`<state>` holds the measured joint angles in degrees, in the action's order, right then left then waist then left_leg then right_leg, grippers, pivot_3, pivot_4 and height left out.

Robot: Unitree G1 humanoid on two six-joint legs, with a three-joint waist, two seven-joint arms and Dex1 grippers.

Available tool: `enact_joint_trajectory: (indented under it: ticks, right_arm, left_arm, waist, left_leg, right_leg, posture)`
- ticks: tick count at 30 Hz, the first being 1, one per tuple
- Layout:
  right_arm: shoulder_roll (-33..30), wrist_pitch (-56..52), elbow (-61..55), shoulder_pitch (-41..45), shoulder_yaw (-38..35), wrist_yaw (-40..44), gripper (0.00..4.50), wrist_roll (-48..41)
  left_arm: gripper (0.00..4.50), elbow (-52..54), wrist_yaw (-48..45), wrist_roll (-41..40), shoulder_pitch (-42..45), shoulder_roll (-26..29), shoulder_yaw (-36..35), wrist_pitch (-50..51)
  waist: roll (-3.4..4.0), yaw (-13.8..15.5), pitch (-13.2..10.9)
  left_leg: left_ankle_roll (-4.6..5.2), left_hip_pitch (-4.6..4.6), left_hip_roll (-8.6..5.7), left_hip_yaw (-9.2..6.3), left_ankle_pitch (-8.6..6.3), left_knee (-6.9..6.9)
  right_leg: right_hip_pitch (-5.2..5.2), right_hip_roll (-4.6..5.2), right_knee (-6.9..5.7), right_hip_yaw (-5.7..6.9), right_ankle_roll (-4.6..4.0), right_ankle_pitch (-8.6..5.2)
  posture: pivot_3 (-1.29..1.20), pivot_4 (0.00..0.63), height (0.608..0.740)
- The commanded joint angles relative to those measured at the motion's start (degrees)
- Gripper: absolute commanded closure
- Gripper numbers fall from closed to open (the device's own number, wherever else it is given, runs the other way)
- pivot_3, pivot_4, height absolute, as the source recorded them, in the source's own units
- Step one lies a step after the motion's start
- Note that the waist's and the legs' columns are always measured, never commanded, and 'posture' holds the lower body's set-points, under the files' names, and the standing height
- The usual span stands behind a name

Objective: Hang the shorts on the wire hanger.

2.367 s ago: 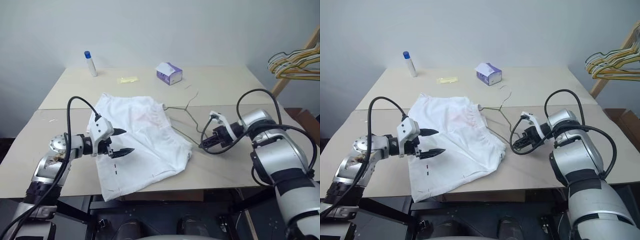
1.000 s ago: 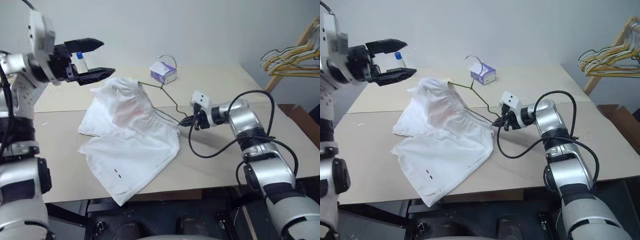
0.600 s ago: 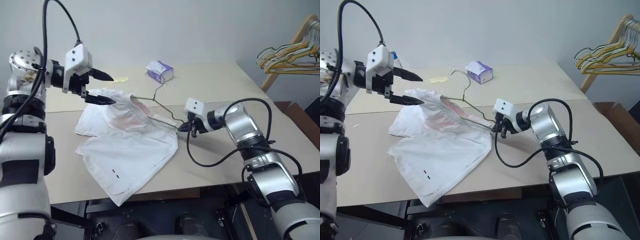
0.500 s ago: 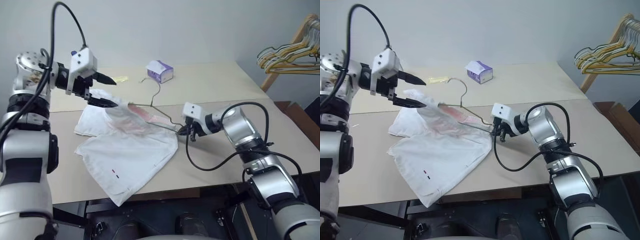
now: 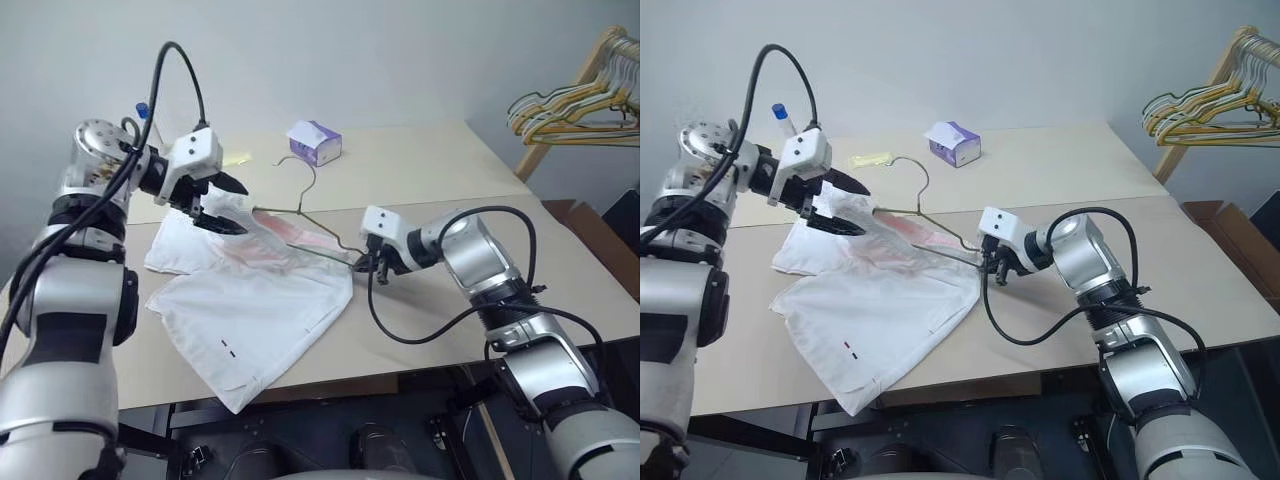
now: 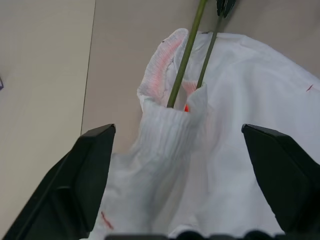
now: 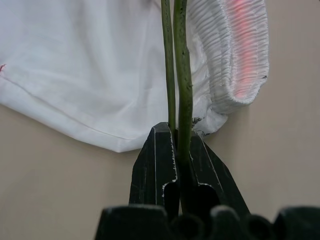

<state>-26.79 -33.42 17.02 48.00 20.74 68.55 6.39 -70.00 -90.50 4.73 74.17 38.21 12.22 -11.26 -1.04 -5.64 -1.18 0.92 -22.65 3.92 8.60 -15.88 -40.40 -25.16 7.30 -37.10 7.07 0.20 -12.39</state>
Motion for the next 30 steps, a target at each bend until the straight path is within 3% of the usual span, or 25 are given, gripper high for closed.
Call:
enact_joint_trajectory:
  ticks: [1, 10, 15, 22, 23, 30]
  right_arm:
    - [-0.9, -0.7, -3.8, 0.8, -0.5, 0.5, 4.5, -1.6]
    - [-1.5, -1.9, -6.2, 1.5, -0.6, 0.3, 4.5, -3.1]
    - [-1.7, 0.9, -7.3, 0.8, -1.4, -0.4, 4.5, -3.6]
    - [-0.9, 11.3, -5.0, 0.6, -4.8, -8.1, 4.5, -3.0]
    - [-0.9, 11.7, -4.4, 0.9, -5.1, -8.9, 3.9, -2.9]
    - [-2.1, 14.5, -3.0, 1.8, -8.9, -15.2, 1.6, -1.6]
  left_arm:
    - [1.56, -0.5, 1.7, 1.1, 2.3, 0.0, -1.0, 0.6]
    - [4.36, -1.5, 1.5, 3.2, 2.4, -0.4, -0.8, 0.6]
    - [4.42, -1.3, 5.0, 4.0, 2.2, -0.6, -1.5, -1.5]
    - [4.42, -1.0, 4.6, 3.8, 3.9, 0.7, -2.7, -4.3]
    - [4.42, -0.9, 4.3, 3.7, 4.2, 0.9, -2.9, -4.5]
    - [4.42, -1.3, 5.8, 4.7, 6.0, 2.1, -3.4, -5.8]
  waist:
    - [0.0, 0.0, 0.0]
    - [0.0, 0.0, 0.0]
    - [0.0, -0.1, 0.0]
    - [-0.02, -0.1, 0.0]
    - [-0.02, -0.1, 0.0]
    - [-0.02, -0.2, 0.0]
  left_leg:
    - [0.0, 0.0, 0.0, 0.0, 0.0, 0.0]
    - [0.01, -0.01, -0.01, 0.01, -0.01, -0.02]
    - [0.02, -0.01, 0.0, 0.0, -0.01, -0.03]
    - [0.02, -0.01, 0.0, 0.02, -0.01, -0.04]
    - [0.02, -0.01, 0.0, 0.02, -0.01, -0.05]
    - [0.01, 0.0, 0.0, 0.03, -0.01, -0.05]
  right_leg:
    - [0.0, 0.0, 0.0, -0.01, 0.0, 0.0]
    - [0.0, 0.0, -0.01, 0.0, 0.0, 0.0]
    - [0.0, 0.0, -0.01, 0.0, 0.0, 0.0]
    - [-0.01, 0.01, 0.0, 0.0, 0.0, 0.0]
    - [-0.01, 0.01, 0.0, 0.0, 0.0, 0.0]
    - [0.0, 0.01, -0.01, -0.02, 0.0, 0.0]
  posture:
    - [-0.06, 0.0, 0.74]
    - [-0.07, 0.0, 0.74]
    - [-0.07, 0.0, 0.74]
    - [-0.07, 0.0, 0.74]
    - [-0.07, 0.0, 0.74]
    - [-0.08, 0.0, 0.74]
